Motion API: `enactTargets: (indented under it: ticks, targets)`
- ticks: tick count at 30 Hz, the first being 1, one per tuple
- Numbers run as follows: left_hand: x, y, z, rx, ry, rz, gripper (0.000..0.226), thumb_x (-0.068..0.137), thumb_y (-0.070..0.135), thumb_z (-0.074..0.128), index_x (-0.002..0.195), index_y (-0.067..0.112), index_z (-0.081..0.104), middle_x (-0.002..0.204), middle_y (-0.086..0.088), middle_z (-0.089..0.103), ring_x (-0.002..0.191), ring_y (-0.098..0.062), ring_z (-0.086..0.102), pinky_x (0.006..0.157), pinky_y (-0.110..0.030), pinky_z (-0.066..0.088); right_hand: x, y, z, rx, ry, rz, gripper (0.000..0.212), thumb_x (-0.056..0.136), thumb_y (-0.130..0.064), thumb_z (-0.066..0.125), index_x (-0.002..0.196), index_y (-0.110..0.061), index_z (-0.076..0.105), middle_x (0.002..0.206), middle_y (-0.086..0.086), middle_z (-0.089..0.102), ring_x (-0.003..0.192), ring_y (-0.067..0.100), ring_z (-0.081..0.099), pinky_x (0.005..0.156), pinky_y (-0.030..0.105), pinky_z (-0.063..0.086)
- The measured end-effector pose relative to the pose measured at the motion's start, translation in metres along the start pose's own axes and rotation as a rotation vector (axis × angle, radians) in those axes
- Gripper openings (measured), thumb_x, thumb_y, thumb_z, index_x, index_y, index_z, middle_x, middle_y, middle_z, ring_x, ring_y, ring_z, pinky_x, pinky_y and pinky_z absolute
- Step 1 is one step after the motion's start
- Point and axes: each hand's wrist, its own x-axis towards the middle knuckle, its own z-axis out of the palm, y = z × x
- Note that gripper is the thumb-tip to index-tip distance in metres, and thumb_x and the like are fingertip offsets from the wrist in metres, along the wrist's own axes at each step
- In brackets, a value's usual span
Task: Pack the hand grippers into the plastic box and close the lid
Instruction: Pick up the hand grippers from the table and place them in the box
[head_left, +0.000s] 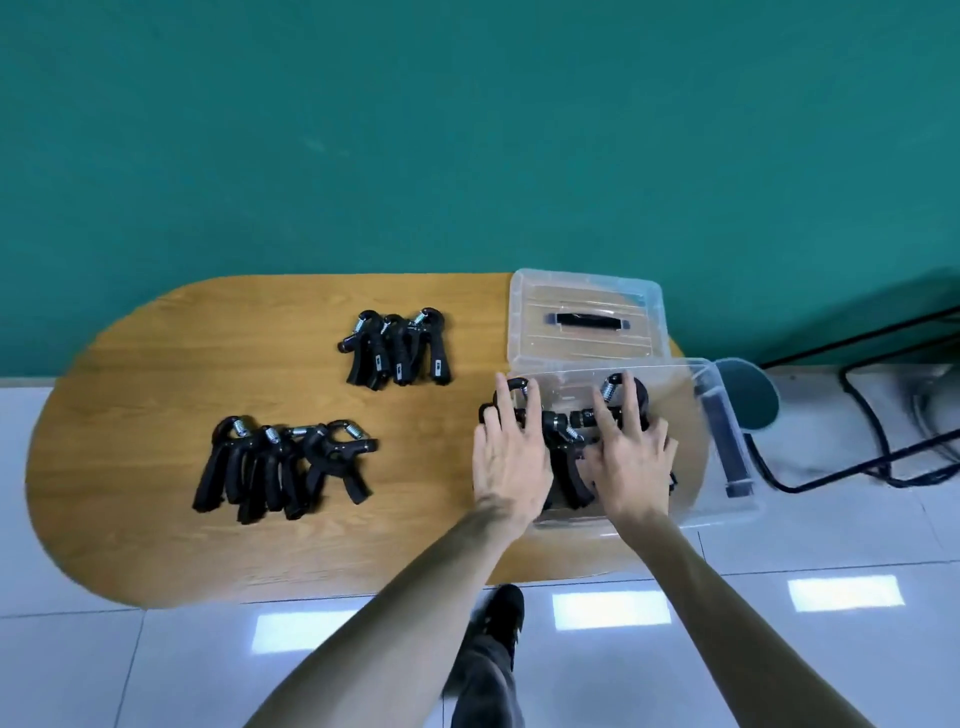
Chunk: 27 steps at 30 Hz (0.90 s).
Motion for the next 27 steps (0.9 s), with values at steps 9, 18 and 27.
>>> enactTargets:
  ticks: [9, 18, 27]
  targets:
    - [0.030, 0.072, 0.048, 0.083, -0.080, 0.044, 0.086, 0.089, 0.008, 0.057, 0.161, 0.014, 0.011, 0.164, -0.032, -0.002, 0.108, -0.031, 0.045, 0.090, -0.039, 0.041, 0.036, 0.087, 0.036, 0.029, -0.132, 0.051, 0.075, 0.080, -0.018, 0.070, 0.148, -0.027, 0.041, 0.165, 0.009, 0.017, 0.097, 0.042, 0.047, 0.084, 0.052, 0.045]
    - [0.049, 0.079, 0.111, 0.076, -0.224, -0.185, 0.081, 0.092, 0.008, 0.049, 0.162, 0.016, 0.009, 0.164, -0.032, -0.005, 0.108, -0.031, 0.047, 0.089, -0.039, 0.041, 0.053, 0.123, 0.097, 0.176, -0.345, -0.040, 0.073, 0.083, -0.012, 0.060, 0.151, -0.029, 0.038, 0.167, 0.009, 0.010, 0.096, 0.037, 0.045, 0.084, 0.050, 0.046]
    - [0.052, 0.072, 0.148, 0.114, -0.206, -0.237, 0.085, 0.088, 0.011, 0.054, 0.162, 0.017, 0.013, 0.164, -0.032, -0.001, 0.099, -0.030, 0.048, 0.079, -0.039, 0.039, 0.060, 0.122, 0.119, 0.175, -0.448, -0.105, 0.078, 0.090, -0.001, 0.048, 0.157, -0.027, 0.019, 0.164, 0.016, -0.015, 0.102, 0.041, 0.040, 0.084, 0.052, 0.043]
